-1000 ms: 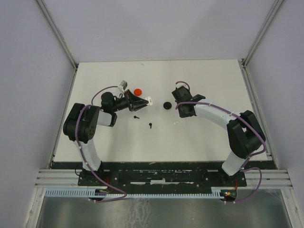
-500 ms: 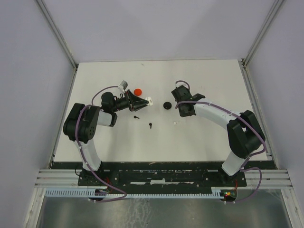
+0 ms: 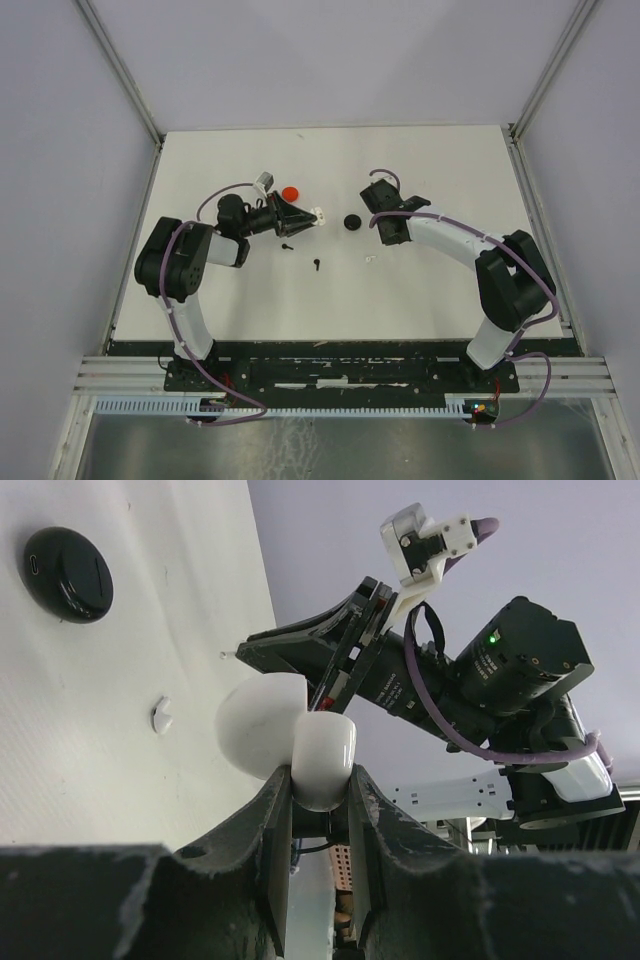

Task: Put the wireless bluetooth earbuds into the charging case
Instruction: Place the earbud at the center of the board.

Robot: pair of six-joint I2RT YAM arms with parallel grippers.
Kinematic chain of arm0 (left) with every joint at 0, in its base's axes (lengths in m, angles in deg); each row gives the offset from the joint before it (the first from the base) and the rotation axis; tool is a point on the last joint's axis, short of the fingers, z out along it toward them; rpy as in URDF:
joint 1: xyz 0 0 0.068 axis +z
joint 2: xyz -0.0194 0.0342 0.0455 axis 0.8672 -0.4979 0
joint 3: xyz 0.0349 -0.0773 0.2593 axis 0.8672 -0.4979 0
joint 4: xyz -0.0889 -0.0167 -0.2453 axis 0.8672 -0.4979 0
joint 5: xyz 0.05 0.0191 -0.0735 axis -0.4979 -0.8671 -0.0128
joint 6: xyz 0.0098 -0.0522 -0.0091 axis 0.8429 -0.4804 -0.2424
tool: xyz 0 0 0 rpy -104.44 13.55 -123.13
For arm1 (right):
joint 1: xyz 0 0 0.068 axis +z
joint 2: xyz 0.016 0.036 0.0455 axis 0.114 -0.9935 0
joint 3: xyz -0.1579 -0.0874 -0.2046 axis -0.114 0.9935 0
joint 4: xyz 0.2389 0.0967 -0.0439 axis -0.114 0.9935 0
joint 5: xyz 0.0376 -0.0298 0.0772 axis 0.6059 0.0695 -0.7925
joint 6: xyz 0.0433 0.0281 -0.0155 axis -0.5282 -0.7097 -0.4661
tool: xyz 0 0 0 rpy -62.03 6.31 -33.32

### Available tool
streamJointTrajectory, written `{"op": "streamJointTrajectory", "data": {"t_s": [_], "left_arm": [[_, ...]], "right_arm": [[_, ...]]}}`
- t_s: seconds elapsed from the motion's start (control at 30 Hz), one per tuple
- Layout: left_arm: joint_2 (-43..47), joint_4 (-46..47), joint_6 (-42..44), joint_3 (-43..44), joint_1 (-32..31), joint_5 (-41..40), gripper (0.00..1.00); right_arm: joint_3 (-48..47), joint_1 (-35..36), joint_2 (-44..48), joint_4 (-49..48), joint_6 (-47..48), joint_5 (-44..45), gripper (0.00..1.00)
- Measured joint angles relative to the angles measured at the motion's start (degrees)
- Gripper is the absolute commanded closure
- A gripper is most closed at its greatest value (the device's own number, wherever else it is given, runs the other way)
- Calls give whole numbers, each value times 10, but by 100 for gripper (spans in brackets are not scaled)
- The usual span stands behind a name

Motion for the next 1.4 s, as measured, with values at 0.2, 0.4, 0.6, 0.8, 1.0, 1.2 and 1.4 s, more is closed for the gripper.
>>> {"op": "streamJointTrajectory", "data": {"t_s": [0.2, 0.4, 0.6, 0.8, 1.0, 1.2, 1.4], "left_arm": [[0, -27, 1, 0, -7, -4, 80], [0, -51, 2, 10, -20, -14, 80], [0, -93, 23, 34, -49, -26, 80], [0, -128, 45, 44, -61, -36, 80], [0, -135, 47, 44, -61, -36, 80], [-17, -118, 43, 45, -61, -35, 81], [-23, -97, 42, 45, -61, -34, 81]], "right_arm": [[0, 0, 0, -2, 15, -1, 85], [0, 5, 12, -26, 59, -24, 88], [-38, 37, 13, -14, 106, -29, 88], [-108, 81, 5, -10, 143, -3, 92], [-108, 92, 5, -21, 183, 5, 93], [-103, 93, 11, -43, 211, 9, 93], [-103, 94, 13, -48, 219, 10, 92]]}}
